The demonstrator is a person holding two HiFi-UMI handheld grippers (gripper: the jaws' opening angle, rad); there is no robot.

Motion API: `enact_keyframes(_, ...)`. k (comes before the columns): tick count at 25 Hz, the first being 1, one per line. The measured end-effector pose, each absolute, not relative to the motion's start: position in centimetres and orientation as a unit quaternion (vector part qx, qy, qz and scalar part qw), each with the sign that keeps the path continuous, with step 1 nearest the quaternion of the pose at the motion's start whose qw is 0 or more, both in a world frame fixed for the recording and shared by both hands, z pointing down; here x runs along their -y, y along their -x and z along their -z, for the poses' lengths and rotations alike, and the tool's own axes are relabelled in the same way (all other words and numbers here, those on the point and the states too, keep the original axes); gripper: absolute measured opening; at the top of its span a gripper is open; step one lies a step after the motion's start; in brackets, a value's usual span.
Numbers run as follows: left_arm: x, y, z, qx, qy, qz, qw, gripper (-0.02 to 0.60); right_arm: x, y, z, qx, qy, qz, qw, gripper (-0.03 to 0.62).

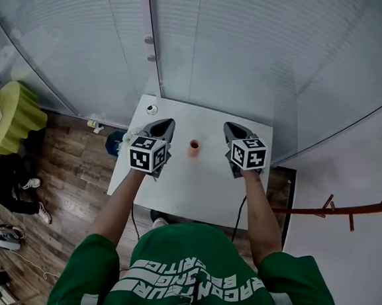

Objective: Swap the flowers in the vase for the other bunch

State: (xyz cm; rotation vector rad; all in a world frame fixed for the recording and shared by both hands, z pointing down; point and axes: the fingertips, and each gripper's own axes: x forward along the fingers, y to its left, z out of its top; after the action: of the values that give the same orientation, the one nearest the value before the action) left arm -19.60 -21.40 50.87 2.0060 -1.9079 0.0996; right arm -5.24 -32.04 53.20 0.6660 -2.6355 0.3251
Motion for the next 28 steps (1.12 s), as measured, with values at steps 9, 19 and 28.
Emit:
enact_keyframes(9,13.3,28.1,-51.4,0.749,-0.633,-0.017,0.192,0.0,26.5,15.6,-53.8,0.962,-0.135,-0.098,0.218,0.014)
enact_keyframes(19,1.3,36.7,-53.0,0.818,-0.537,0.013,0.206,0.0,16.6,27.4,-55.6,0.967,-0.016,-0.073,0.242,0.014)
enact_keyframes(28,-2.1,39.4,-54.9,0.824,-0.521,0.028,0.222,0.0,14.2,30.5,-57.4,0.961,0.003,-0.087,0.263,0.015)
